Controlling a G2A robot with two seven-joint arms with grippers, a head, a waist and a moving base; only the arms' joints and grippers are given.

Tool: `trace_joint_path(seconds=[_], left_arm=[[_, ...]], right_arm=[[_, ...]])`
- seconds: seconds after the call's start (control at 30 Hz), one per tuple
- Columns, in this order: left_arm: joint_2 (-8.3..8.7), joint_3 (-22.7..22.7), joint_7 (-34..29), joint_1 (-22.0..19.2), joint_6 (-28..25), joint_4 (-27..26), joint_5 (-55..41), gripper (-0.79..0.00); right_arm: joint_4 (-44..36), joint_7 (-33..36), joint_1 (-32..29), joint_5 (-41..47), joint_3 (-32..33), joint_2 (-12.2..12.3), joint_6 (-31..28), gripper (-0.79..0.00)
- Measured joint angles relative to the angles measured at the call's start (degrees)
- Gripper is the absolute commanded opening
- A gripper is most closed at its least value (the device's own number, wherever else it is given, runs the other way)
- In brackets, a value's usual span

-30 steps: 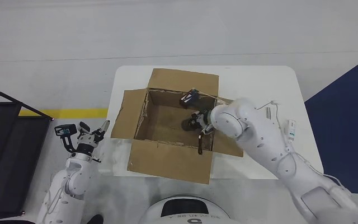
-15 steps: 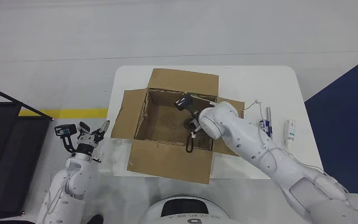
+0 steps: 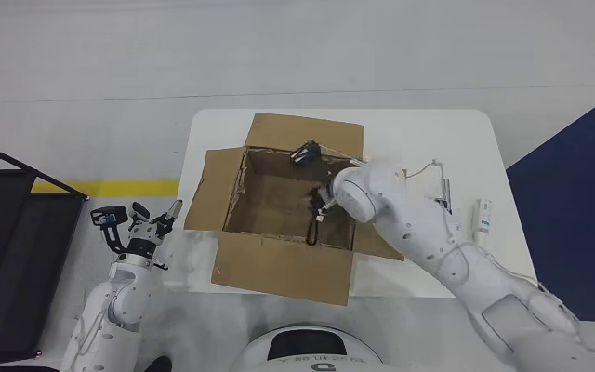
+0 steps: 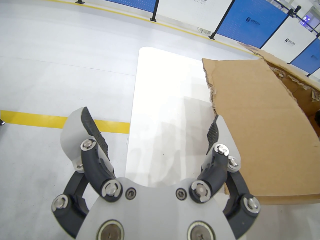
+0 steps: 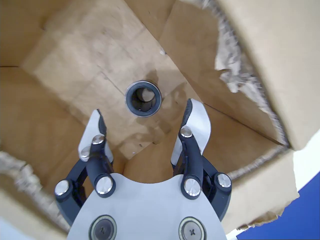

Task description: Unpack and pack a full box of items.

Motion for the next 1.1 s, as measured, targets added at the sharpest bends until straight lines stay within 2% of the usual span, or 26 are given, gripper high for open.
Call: trace_joint_path(seconds=[0.07, 0.2, 0.3, 0.5, 0.6, 0.73, 0.97, 1.07, 1.1], left_arm=[[0.0, 0.0, 0.0, 0.0, 0.0, 0.0, 0.0, 0.0], [0.0, 0.0, 0.0, 0.0, 0.0, 0.0, 0.0, 0.0], [0.0, 0.0, 0.0, 0.0, 0.0, 0.0, 0.0, 0.0], [0.0, 0.0, 0.0, 0.0, 0.0, 0.0, 0.0, 0.0], [0.0, 0.0, 0.0, 0.0, 0.0, 0.0, 0.0, 0.0], [0.0, 0.0, 0.0, 0.0, 0.0, 0.0, 0.0, 0.0], [0.0, 0.0, 0.0, 0.0, 0.0, 0.0, 0.0, 0.0], [0.0, 0.0, 0.0, 0.0, 0.0, 0.0, 0.0, 0.0], [0.0, 0.0, 0.0, 0.0, 0.0, 0.0, 0.0, 0.0]], right_arm=[[-3.82, 0.61, -2.03, 3.56, 5.31, 1.1, -0.91, 0.0], [-11.14, 0.45, -9.23, 11.67, 21.96, 3.94, -2.83, 0.0], [-12.95, -1.51, -15.48, 13.89, 34.01, 5.43, -3.05, 0.0], [-8.18, -5.22, -25.17, 17.81, 52.27, 6.9, -2.99, 0.0], [-4.64, -6.89, -28.59, 17.38, 58.48, 7.41, -3.32, 0.0], [-0.31, -8.81, -31.25, 13.66, 62.09, 7.91, -2.89, 0.0], [4.28, -10.08, -31.97, 4.17, 61.0, 8.53, -1.6, 0.0], [6.36, -9.74, -31.52, -0.1, 59.93, 8.75, 0.0, -0.055], [7.5, -9.33, -31.02, -2.18, 59.08, 8.82, 0.57, -0.095]])
